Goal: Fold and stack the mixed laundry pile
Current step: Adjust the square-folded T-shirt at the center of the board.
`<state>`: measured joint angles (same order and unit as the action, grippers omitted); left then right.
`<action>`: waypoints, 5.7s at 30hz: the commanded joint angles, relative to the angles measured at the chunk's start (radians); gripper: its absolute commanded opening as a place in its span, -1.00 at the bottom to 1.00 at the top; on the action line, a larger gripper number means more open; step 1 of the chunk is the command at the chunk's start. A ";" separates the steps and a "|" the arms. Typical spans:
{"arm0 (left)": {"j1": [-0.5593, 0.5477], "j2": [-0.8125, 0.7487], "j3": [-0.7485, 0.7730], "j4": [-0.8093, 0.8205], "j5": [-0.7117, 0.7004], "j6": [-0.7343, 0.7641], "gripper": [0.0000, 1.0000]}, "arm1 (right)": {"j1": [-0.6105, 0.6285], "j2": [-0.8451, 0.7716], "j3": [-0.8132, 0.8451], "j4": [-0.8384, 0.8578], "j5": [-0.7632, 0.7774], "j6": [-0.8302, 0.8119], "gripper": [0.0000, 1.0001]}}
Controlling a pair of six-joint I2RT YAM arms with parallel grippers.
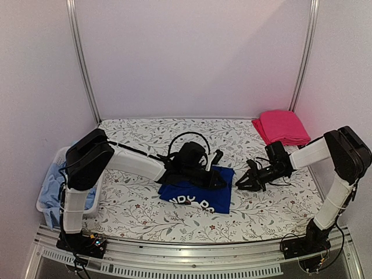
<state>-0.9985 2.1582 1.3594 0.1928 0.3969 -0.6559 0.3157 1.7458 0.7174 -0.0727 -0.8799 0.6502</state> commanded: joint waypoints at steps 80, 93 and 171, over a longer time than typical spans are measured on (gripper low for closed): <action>0.055 -0.092 -0.155 0.220 0.031 -0.068 -1.00 | 0.206 0.161 0.048 -0.017 -0.183 0.016 -0.52; 0.093 -0.292 -0.222 0.011 -0.067 -0.013 -0.31 | 0.178 0.154 0.099 -0.162 -0.143 -0.095 -1.00; 0.298 -0.589 -0.661 -0.297 -0.099 -0.020 -1.00 | 0.112 0.256 0.288 -0.483 -0.005 -0.370 -1.00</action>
<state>-0.6994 1.6135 0.7425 -0.1081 0.3058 -0.6552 0.4309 1.9533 0.9379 -0.5034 -0.9695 0.3046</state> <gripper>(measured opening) 0.005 0.010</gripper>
